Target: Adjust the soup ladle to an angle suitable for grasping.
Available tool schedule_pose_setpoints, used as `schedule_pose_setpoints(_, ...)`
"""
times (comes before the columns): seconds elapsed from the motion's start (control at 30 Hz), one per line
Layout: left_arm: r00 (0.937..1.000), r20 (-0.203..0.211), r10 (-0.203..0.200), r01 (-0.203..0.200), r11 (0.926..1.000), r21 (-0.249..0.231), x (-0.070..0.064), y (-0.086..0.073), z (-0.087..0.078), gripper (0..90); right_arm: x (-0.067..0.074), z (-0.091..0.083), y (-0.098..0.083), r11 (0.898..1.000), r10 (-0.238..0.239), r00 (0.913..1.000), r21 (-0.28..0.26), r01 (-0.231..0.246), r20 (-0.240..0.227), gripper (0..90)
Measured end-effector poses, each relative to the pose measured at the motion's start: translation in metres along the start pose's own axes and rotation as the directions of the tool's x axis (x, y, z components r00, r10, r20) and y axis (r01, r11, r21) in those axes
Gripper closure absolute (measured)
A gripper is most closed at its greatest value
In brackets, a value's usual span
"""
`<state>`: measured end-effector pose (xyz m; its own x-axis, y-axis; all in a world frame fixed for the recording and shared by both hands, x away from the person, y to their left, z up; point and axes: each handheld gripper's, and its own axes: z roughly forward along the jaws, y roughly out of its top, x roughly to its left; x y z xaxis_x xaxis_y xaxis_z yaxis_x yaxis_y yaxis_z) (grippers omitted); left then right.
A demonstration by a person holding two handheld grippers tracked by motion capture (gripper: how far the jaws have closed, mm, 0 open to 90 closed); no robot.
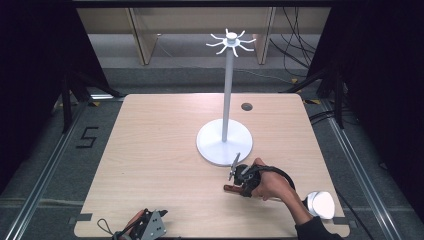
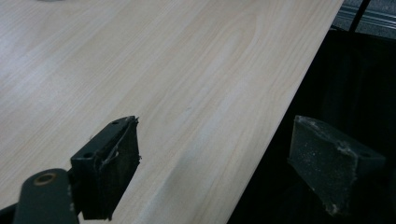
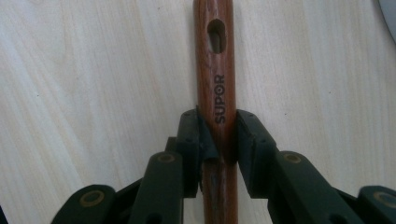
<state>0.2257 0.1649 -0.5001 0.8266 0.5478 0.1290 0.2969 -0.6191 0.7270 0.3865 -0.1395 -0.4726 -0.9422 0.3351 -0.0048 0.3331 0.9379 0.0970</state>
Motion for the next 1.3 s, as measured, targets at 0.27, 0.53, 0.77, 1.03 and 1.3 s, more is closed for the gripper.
schedule_pose_setpoints(0.27,0.9999,-0.004,0.01,-0.01,0.9999,-0.004,0.0,0.0,0.001,15.3,0.0,0.0,0.0,1.0,-0.002,1.0,-0.012,0.002,0.008,73.1)
schedule_pose_setpoints(0.53,1.0,0.0,0.003,-0.003,0.9999,-0.012,-0.001,-0.001,0.0,15.3,-0.004,-0.005,-0.002,0.999,-0.011,0.9991,-0.034,0.012,0.04,73.8)
schedule_pose_setpoints(0.77,0.9999,-0.005,0.01,-0.01,0.9999,-0.003,0.0,0.001,-0.001,15.3,-0.006,-0.039,-0.011,0.984,-0.001,0.9958,-0.175,0.017,0.092,73.8)
schedule_pose_setpoints(1.03,1.0,0.003,0.003,-0.003,1.0,-0.003,-0.001,0.0,0.0,15.3,-0.01,-0.08,-0.034,0.927,0.071,0.9899,-0.375,-0.02,0.123,73.9)
schedule_pose_setpoints(1.3,1.0,0.004,0.0,0.0,1.0,0.002,-0.001,0.0,0.0,15.3,-0.012,-0.103,-0.049,0.883,0.094,0.9842,-0.469,-0.013,0.15,73.8)
